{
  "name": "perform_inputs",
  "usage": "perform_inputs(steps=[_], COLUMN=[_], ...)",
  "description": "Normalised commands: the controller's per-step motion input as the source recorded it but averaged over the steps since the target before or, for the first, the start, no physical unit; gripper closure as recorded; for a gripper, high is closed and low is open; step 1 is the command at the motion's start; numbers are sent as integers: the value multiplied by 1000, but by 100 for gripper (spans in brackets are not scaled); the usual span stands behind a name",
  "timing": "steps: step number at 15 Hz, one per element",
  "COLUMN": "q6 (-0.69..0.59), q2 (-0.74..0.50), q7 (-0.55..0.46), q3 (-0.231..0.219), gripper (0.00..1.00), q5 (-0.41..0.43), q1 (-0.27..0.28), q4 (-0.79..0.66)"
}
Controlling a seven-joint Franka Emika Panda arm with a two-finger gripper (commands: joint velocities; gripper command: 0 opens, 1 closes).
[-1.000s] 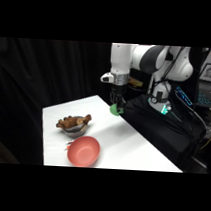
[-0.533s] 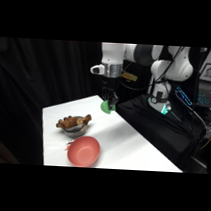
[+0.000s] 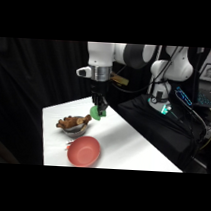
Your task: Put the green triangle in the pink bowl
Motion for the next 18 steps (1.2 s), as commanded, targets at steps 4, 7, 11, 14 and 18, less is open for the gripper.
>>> perform_inputs(steps=[4, 7, 11, 14, 18], q6=[-31, 114, 156, 142, 106], q2=[350, 341, 366, 341, 286], q7=[21, -35, -28, -11, -28], q3=[19, 11, 5, -12, -19], gripper=[93, 93, 93, 93, 94], q5=[70, 109, 90, 48, 64], q1=[17, 7, 21, 42, 34], q4=[454, 393, 361, 320, 281])
